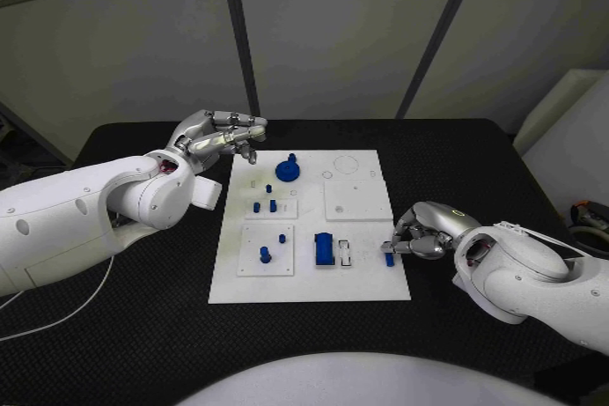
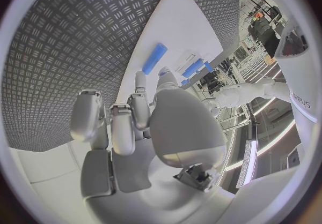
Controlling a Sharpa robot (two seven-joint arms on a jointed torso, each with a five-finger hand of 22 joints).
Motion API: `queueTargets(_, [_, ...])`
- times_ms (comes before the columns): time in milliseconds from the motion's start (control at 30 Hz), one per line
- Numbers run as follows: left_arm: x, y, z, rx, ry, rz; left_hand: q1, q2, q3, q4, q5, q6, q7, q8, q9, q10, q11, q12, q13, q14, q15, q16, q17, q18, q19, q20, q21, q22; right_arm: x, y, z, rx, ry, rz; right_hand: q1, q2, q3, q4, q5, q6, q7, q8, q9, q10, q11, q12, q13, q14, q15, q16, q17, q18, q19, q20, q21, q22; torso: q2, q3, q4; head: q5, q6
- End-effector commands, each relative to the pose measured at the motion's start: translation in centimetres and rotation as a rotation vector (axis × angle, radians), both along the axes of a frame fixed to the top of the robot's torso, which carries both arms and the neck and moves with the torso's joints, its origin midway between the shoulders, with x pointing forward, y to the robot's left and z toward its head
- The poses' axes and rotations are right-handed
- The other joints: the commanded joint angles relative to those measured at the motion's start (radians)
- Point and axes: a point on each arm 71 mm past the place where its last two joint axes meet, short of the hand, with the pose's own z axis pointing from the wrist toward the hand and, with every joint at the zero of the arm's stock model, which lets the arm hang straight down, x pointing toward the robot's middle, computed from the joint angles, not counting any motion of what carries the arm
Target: Assemble the parts on the task board
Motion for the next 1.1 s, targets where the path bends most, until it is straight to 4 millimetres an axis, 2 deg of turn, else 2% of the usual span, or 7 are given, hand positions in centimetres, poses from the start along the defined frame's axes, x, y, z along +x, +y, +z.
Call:
queueTargets(33, [0.0,0.0,0.1,-0.005,-0.003,-0.006,-0.002,0.008,-0.006,0.002,-0.003,-0.008,-0.002,0.004,-0.001,-0.006,-0.002,0.005,0.001,-0.005,0.004,0.003,-0.002,-0.009,0.002,0.007,-0.002,-0.001,-0.1,0.0,-0.1,-0.059,0.01,0.013,-0.002,-0.008,-0.001,0.008,-0.004,0.007,0.0,0.007,0.002,0.0,-0.008,-0.005,-0.052,0.085,-0.007,-0.003,0.168,-0.006,-0.003,-0.003,-0.006,-0.001,-0.001,0.0,0.0009,0.0,-0.001])
queueTargets(500, [0.0,0.1,0.0,-0.004,-0.001,-0.006,-0.003,0.008,-0.008,0.003,-0.003,-0.008,-0.002,0.005,-0.001,-0.007,-0.002,0.007,0.002,-0.005,0.004,0.004,-0.002,-0.009,0.002,0.007,-0.004,-0.002,-0.5,0.5,-1.1,-0.088,0.048,0.031,-0.003,-0.018,-0.008,0.014,0.005,0.006,-0.002,0.013,0.014,-0.001,-0.01,-0.009,-0.053,0.085,-0.008,-0.004,0.167,-0.005,-0.004,-0.004,-0.009,-0.003,0.0,-0.0009,0.0016,0.0,-0.004])
queueTargets(700, [0.0,0.1,0.0,-0.004,0.0,-0.006,-0.003,0.008,-0.008,0.003,-0.003,-0.008,-0.002,0.005,-0.001,-0.007,-0.002,0.007,0.002,-0.005,0.004,0.004,-0.002,-0.009,0.002,0.007,-0.004,-0.002,-0.8,1.2,-1.7,-0.098,0.066,0.055,0.053,-0.028,0.003,-0.016,0.013,-0.008,-0.003,0.018,0.032,-0.006,-0.011,-0.017,-0.057,0.084,-0.01,-0.006,0.164,-0.005,-0.007,-0.006,-0.013,-0.007,0.0,-0.0007,0.0029,0.002,-0.006])
queueTargets(933, [-0.1,0.1,0.0,-0.004,0.001,-0.006,-0.003,0.008,-0.008,0.003,-0.003,-0.008,-0.002,0.005,-0.001,-0.007,-0.002,0.007,0.002,-0.005,0.004,0.004,-0.002,-0.009,0.002,0.007,-0.004,-0.002,-0.7,1.6,-1.9,-0.126,0.072,0.075,0.089,-0.033,0.013,-0.036,0.038,-0.02,-0.001,0.018,0.042,-0.015,-0.01,-0.031,-0.065,0.083,-0.01,-0.01,0.158,-0.003,-0.012,-0.007,-0.02,-0.014,0.0,-0.0014,0.0018,0.005,-0.007])
queueTargets(1100, [-0.1,0.1,0.0,-0.004,0.001,-0.006,-0.003,0.008,-0.008,0.003,-0.003,-0.008,-0.002,0.005,-0.001,-0.007,-0.002,0.007,0.002,-0.005,0.004,0.004,-0.002,-0.009,0.002,0.007,-0.004,-0.002,-0.7,1.8,-2.0,-0.142,0.066,0.085,0.115,-0.035,0.022,-0.048,0.085,-0.032,0.003,0.013,0.047,-0.026,-0.007,-0.046,-0.075,0.081,-0.008,-0.014,0.151,-0.002,-0.018,-0.006,-0.028,-0.022,-0.001,-0.0009,0.0022,0.007,-0.008])
